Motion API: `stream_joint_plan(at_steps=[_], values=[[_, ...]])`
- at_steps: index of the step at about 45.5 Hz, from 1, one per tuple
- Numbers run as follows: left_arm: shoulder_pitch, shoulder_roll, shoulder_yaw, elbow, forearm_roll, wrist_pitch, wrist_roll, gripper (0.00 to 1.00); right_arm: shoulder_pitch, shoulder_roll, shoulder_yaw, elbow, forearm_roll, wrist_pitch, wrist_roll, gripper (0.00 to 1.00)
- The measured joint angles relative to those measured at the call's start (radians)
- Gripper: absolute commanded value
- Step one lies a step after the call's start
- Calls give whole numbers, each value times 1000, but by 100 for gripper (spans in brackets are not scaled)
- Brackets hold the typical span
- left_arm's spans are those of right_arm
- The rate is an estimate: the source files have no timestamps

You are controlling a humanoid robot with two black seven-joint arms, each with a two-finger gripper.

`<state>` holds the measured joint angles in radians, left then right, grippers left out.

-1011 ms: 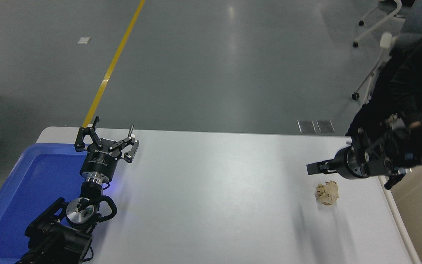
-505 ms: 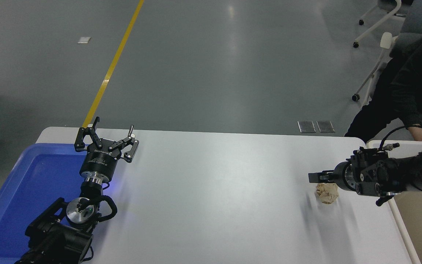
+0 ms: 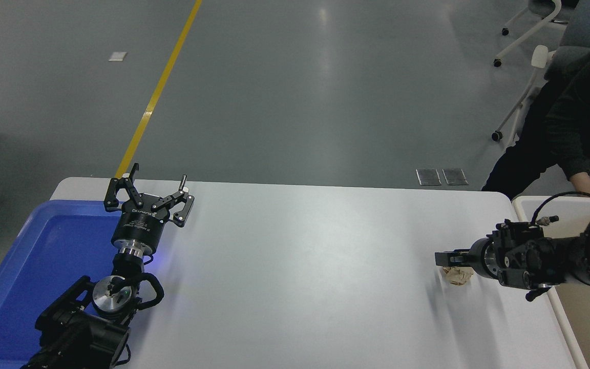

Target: Pick up paper ball place in dustbin

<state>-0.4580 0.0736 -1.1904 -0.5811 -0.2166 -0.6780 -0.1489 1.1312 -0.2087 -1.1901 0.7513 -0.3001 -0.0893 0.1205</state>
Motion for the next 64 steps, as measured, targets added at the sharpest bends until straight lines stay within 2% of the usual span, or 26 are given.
stream_joint_plan(at_steps=[5,8,10,11,13,14,16,17,18,41,55,64], values=[[0,0,0,0,0,0,0,99,-9,1,5,-4,1,0,0,96],[0,0,0,0,0,0,0,99,-14,1,12,-6,1,0,0,91],[0,0,0,0,0,0,0,99,-16,1,18,-7,1,0,-1,75],[0,0,0,0,0,0,0,99,-17,1,21,-7,1,-1,-1,63],[0,0,0,0,0,0,0,99,-20,1,26,-8,1,-1,-1,33],[0,0,0,0,0,0,0,99,-20,1,28,-8,1,-1,-1,23],[0,0,0,0,0,0,0,99,-22,1,31,-8,1,-1,-1,19],[0,0,0,0,0,0,0,99,-22,1,31,-8,0,-1,-1,12],[0,0,0,0,0,0,0,99,-23,1,31,-8,0,-1,-1,0],[0,0,0,0,0,0,0,99,18,-50,35,40,-16,8,4,0],[-1,0,0,0,0,0,0,99,255,-212,35,321,-97,33,6,0],[0,0,0,0,0,0,0,99,538,-342,-23,542,-168,128,0,0]])
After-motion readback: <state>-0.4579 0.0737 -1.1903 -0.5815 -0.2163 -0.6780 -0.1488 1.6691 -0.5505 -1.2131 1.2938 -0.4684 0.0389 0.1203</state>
